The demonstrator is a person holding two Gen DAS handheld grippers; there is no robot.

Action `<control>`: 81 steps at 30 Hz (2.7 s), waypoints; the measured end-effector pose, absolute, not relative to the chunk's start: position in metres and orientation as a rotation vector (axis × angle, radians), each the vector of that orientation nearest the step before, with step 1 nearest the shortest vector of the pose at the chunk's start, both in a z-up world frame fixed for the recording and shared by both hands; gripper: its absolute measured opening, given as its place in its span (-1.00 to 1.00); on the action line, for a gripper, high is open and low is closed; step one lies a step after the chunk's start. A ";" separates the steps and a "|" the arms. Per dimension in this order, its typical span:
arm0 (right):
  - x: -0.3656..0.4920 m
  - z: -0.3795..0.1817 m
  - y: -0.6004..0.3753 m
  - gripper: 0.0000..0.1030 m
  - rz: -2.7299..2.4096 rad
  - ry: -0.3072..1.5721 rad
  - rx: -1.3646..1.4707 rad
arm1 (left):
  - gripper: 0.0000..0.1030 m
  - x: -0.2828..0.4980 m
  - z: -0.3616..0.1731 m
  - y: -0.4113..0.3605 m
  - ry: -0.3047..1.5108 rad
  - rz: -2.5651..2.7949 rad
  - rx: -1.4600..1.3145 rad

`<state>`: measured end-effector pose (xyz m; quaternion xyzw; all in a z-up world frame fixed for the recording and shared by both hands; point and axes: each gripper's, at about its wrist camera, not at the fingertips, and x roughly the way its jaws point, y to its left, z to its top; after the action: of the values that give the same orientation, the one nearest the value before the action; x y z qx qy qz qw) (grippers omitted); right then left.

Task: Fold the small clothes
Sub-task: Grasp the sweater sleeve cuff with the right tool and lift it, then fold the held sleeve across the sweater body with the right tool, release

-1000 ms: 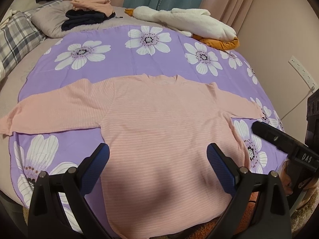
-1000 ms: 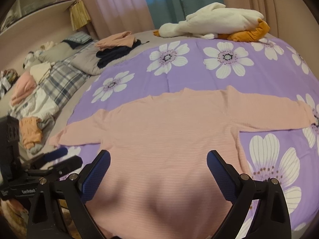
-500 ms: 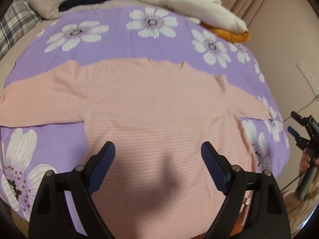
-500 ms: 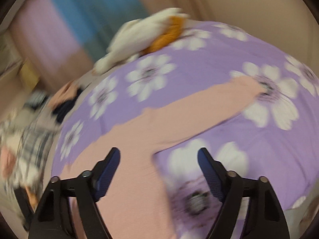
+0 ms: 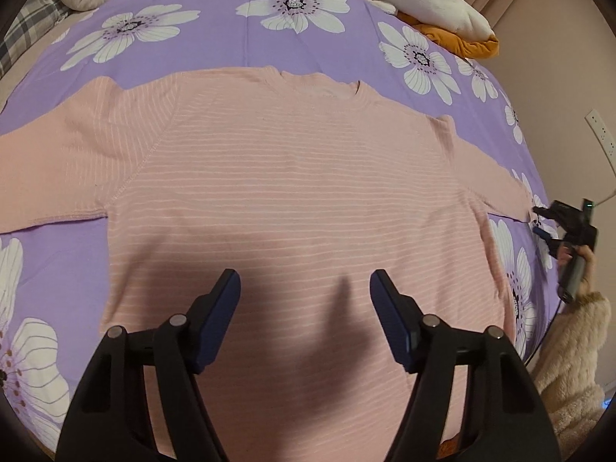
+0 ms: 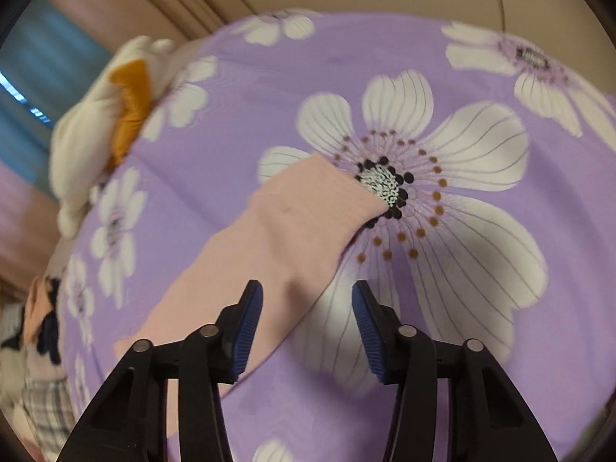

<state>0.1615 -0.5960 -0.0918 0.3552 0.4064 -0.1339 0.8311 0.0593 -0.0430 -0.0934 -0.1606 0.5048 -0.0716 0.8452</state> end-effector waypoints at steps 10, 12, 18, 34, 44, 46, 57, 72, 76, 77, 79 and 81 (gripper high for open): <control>0.157 -0.067 -0.605 -0.93 -0.352 0.677 0.762 | 0.30 0.066 -0.097 -0.031 1.050 -0.132 -0.367; 0.156 -0.053 -0.607 -0.93 -0.378 0.655 0.693 | 0.30 0.066 -0.100 -0.028 1.056 -0.123 -0.372; 0.168 -0.034 -0.592 -0.93 -0.411 0.663 0.586 | 0.30 0.059 -0.096 -0.014 1.044 -0.114 -0.411; 0.169 0.088 -0.394 -0.93 0.049 0.501 0.209 | 0.30 0.033 -0.071 0.019 0.947 -0.069 -0.442; 0.157 0.060 -0.262 -0.93 0.360 0.595 0.064 | 0.30 0.021 -0.067 0.037 0.920 -0.035 -0.468; 0.153 0.051 -0.242 -0.93 0.397 0.615 0.045 | 0.30 0.018 -0.066 0.040 0.917 -0.031 -0.464; 0.143 0.000 -0.169 -0.93 0.478 0.764 -0.058 | 0.33 0.004 -0.069 0.062 0.910 -0.008 -0.503; 0.139 -0.068 -0.134 -0.93 0.513 0.976 -0.109 | 0.33 0.000 -0.075 0.068 0.918 -0.012 -0.524; 0.139 -0.083 -0.131 -0.93 0.518 1.030 -0.096 | 0.33 0.000 -0.077 0.069 0.926 -0.014 -0.528; 0.139 -0.087 -0.131 -0.93 0.518 1.044 -0.095 | 0.33 0.000 -0.078 0.069 0.930 -0.013 -0.529; 0.139 -0.096 -0.131 -0.93 0.508 1.066 -0.100 | 0.33 0.000 -0.079 0.070 0.936 -0.013 -0.531; 0.138 -0.099 -0.132 -0.93 0.508 1.065 -0.098 | 0.33 0.001 -0.081 0.071 0.943 -0.007 -0.535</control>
<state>0.1380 -0.1316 -0.0991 -0.0461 0.5019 0.2393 0.8299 0.0014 0.0710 -0.0811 -0.2548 0.4488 -0.0031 0.8565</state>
